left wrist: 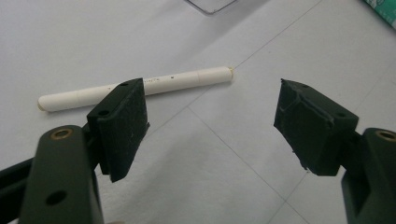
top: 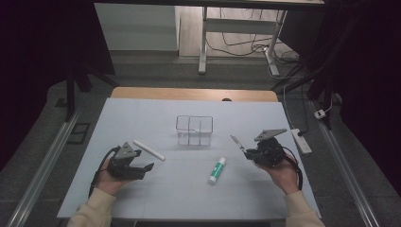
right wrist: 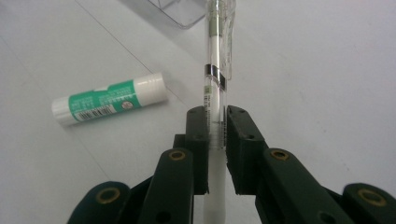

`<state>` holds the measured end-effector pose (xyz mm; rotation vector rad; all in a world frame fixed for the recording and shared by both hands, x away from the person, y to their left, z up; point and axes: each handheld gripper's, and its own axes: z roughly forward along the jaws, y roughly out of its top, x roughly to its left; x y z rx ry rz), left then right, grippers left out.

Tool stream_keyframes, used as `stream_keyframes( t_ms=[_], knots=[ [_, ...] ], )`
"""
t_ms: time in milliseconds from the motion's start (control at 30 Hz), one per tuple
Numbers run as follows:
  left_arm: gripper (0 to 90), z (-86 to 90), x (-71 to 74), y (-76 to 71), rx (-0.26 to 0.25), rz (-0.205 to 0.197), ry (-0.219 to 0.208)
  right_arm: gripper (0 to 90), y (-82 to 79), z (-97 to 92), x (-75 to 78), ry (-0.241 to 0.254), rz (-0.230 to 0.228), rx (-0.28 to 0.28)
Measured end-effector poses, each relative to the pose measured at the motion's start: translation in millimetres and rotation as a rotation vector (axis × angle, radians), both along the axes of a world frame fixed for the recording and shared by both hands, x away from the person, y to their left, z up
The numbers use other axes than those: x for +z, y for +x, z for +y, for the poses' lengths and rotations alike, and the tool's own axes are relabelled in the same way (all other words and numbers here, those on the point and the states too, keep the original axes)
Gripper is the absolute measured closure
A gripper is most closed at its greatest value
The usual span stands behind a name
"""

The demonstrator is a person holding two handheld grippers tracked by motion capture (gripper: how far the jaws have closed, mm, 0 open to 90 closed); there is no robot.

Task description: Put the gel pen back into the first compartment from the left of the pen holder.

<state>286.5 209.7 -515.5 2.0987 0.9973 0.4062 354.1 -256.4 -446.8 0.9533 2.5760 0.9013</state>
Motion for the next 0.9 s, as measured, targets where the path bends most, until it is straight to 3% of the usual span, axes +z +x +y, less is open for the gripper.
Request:
stream_keyframes(
  t_ms=[900],
  knots=[
    [26.8, -4.4, 3.3, -1.5, -0.014, -0.022, -0.003, 78.9, 7.1, 41.9, 4.0, 0.010, -0.006, 0.094]
  ],
)
